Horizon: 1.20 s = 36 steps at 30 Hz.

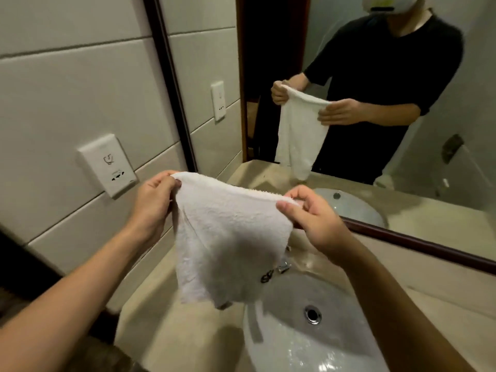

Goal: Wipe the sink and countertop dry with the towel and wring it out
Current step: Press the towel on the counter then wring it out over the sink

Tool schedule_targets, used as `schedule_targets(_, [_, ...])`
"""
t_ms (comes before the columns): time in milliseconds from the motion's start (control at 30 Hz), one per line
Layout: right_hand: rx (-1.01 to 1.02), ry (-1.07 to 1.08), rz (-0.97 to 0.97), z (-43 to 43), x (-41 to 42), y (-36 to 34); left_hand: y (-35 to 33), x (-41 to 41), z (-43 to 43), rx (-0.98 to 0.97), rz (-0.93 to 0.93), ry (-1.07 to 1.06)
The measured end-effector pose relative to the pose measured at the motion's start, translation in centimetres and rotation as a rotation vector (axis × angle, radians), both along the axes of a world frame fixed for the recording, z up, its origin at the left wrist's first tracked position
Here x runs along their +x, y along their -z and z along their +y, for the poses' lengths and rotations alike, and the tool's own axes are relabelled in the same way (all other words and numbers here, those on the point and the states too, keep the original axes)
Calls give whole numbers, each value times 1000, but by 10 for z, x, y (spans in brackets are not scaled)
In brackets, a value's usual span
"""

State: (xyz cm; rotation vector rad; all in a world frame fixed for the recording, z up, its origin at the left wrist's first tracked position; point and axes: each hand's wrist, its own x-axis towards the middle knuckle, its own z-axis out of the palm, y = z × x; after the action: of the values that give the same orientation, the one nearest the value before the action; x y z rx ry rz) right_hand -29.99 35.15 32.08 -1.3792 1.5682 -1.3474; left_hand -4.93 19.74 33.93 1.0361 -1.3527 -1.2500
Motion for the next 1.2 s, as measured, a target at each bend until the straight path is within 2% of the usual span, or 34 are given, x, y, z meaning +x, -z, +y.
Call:
schedule_targets(100, [-112, 95, 241, -20, 24, 15, 19, 20, -27, 1, 3, 53])
schedule_targets(267, [-209, 288, 136, -32, 74, 36, 38, 51, -57, -116, -45, 199])
schedule_targets(333, [-149, 287, 121, -29, 93, 50, 55, 65, -64, -88, -78, 233])
schedule_targets(433, [18, 213, 47, -15, 116, 91, 102, 93, -63, 91, -131, 249])
schedule_targets(633, [372, 94, -99, 24, 159, 217, 238, 148, -32, 411, -520, 340])
schedule_targets(733, [471, 186, -184, 20, 170, 258, 288, 153, -31, 512, -616, 327])
schedule_targets(900, [490, 443, -200, -27, 164, 302, 313, 119, -44, 429, -576, 234])
schedule_targets(967, [490, 552, -91, -51, 157, 318, 324, 103, -55, 350, -661, 127])
schedule_targets(1033, [610, 584, 120, -68, 151, 333, 336, 93, -57, 173, -798, 83])
schedule_targets(1100, [648, 549, 402, -70, 158, 347, 355, 87, -44, -37, -936, 212])
schedule_targets(1200, [556, 309, 745, -51, 192, 369, 387, 90, -7, -282, -1200, 452])
